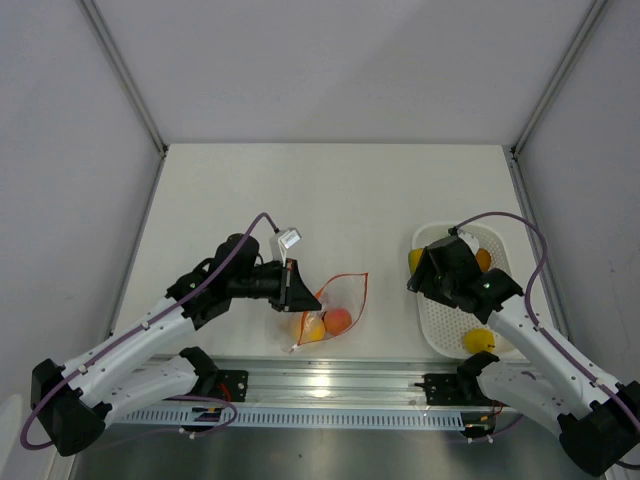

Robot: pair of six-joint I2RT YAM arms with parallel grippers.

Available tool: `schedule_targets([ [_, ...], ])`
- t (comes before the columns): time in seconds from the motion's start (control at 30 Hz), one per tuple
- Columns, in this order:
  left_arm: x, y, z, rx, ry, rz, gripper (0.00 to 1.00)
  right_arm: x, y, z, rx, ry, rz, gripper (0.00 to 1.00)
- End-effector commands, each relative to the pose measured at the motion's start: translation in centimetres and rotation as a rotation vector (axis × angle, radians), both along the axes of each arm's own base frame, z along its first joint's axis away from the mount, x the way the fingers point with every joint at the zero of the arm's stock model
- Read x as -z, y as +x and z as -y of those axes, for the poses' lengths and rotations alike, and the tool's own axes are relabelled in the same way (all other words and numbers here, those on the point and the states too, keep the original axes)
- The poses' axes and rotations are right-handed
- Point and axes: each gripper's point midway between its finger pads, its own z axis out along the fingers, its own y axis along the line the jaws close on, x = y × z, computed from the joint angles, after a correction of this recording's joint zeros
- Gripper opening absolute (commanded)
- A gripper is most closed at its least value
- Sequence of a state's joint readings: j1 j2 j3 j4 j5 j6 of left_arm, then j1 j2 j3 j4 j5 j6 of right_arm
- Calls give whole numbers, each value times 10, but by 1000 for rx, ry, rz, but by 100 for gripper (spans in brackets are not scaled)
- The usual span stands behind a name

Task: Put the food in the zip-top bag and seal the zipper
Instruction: Pick up the fake fruit from the bin, then place the fake fruit in the zipper food storage bag.

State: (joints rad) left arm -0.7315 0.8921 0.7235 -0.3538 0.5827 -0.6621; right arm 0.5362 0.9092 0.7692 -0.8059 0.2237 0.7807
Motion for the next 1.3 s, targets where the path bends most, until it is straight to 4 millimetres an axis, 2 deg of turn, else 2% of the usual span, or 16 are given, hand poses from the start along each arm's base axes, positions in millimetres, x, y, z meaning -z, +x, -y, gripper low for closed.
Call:
schedule_targets([
  [0.0, -23, 14, 4, -28, -28, 54, 1, -32, 1, -20, -120, -4, 71, 0],
  [0.17, -28, 22, 9, -37, -35, 54, 1, -62, -15, -49, -275, 9, 135, 0],
  [0.37, -27, 28, 12, -49, -31, 44, 1, -99, -43, -88, -477, 104, 212, 0],
  [0.53, -26, 30, 14, -55, -32, 28, 0, -112, -71, -121, -679, 148, 241, 0],
  [0.7, -26, 32, 14, -58, -31, 28, 0, -127, -90, -144, -782, 193, 289, 0],
  [0.77, -26, 31, 14, -59, -30, 27, 1, -128, -100, -151, -834, 210, 280, 0],
  [0.93, -28, 32, 12, -62, -28, 41, 1, -121, -102, -162, -854, 167, 229, 0],
  [1.03, -30, 33, 9, -77, -18, 62, 1, -110, -99, -158, -836, 88, 173, 0],
  [1.07, -30, 34, 7, -85, -13, 68, 1, -114, -97, -157, -828, 78, 174, 0],
  [1.13, -34, 34, 5, -92, -12, 91, 0, -107, -97, -154, -823, 37, 135, 0],
  [1.27, -43, 35, 2, -109, -25, 119, 1, -105, -100, -155, -821, 34, 97, 0],
])
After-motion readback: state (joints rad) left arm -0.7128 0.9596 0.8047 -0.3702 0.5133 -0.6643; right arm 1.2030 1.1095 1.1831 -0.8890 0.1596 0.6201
